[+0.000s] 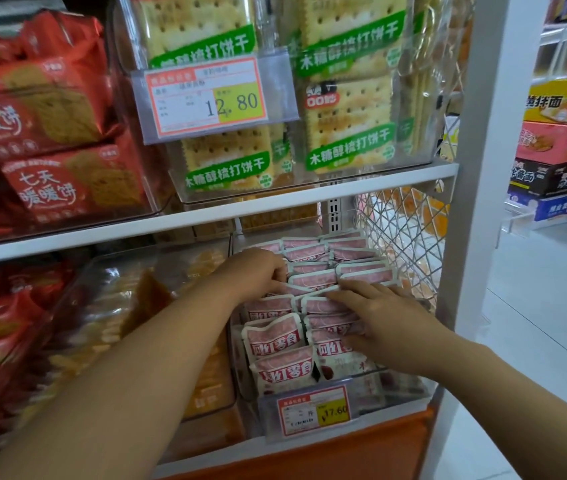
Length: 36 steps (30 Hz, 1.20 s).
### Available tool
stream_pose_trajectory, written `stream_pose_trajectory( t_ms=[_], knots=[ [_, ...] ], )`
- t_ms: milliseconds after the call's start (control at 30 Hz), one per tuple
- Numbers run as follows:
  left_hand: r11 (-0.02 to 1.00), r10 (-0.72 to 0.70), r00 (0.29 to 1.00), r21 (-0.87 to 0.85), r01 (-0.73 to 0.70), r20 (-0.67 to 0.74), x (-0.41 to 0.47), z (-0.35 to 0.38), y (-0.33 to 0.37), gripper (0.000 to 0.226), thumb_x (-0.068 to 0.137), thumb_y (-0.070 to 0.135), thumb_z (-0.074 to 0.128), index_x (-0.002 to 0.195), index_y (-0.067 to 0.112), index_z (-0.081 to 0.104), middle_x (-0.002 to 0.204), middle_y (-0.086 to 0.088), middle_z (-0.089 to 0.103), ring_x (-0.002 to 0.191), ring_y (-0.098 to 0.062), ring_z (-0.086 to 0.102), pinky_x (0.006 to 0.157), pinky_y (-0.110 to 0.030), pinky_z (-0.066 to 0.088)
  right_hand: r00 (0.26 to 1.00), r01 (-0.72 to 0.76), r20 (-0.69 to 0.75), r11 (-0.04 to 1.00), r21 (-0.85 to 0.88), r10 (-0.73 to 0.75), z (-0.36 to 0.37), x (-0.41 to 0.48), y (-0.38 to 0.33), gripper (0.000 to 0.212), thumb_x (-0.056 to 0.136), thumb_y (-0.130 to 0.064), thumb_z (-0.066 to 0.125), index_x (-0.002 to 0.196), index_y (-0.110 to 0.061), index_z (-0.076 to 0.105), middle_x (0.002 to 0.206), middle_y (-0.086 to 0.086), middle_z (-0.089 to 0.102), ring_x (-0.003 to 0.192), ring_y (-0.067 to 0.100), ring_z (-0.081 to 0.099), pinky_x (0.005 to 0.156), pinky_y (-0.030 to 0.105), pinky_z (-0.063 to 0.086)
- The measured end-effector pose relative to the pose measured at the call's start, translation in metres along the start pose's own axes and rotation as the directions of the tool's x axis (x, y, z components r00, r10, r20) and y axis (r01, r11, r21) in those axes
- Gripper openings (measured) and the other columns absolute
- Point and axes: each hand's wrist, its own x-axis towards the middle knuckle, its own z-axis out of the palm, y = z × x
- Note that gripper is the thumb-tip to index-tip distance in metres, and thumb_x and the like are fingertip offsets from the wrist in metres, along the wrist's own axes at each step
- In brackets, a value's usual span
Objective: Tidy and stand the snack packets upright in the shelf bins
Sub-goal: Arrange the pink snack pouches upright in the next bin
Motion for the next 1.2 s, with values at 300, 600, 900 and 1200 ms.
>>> stream_pose_trajectory(
  t_ms=[300,600,900,1200],
  knots=[
    [0.953,-0.055,0.979,0.302,-0.006,0.194,-0.006,-0.016,0.002,0.03,0.091,0.025,0.059,0.063,0.019,0.048,0.065,0.002,0.046,0.062,-0.015,0.042,0.051,-0.026,0.028,1.0,0.008,-0.008,1.0,0.021,-0.008,0.0,-0.001,0.001,0.063,0.09,-0.045,0.051,0.145,-0.039,0.02,0.155,-0.012,0.015,0.14,0.016,0.023,0.113,0.038,0.018],
    [0.985,-0.132,0.955,0.146,0.095,0.265,0.0,-0.015,0.016,0.056,0.097,0.053,0.033,0.092,0.006,0.064,0.093,-0.012,0.06,0.084,-0.025,0.055,0.069,-0.029,0.035,1.0,0.007,-0.01,0.999,0.033,-0.007,-0.001,0.001,0.0,0.064,0.089,-0.045,0.053,0.144,-0.04,0.022,0.154,-0.013,0.017,0.139,0.015,0.024,0.113,0.036,0.019],
    [0.999,-0.05,0.987,0.03,0.045,0.152,0.007,-0.007,0.005,0.05,0.097,0.032,0.05,0.052,0.015,0.036,0.055,-0.002,0.029,0.05,-0.016,0.028,0.055,-0.032,0.022,1.0,0.017,-0.019,0.999,0.037,-0.017,0.0,0.002,0.002,0.062,0.089,-0.045,0.052,0.143,-0.041,0.022,0.154,-0.015,0.017,0.138,0.012,0.025,0.112,0.035,0.019],
    [0.96,-0.06,0.995,0.278,0.035,0.081,-0.015,-0.012,-0.006,0.036,0.086,0.046,0.062,0.064,0.018,0.061,0.061,0.001,0.053,0.059,-0.016,0.049,0.054,-0.028,0.033,1.0,0.009,-0.009,0.999,0.032,-0.009,0.0,0.002,0.001,0.063,0.089,-0.046,0.052,0.143,-0.041,0.021,0.154,-0.014,0.016,0.139,0.014,0.023,0.113,0.035,0.017]
  ],
)
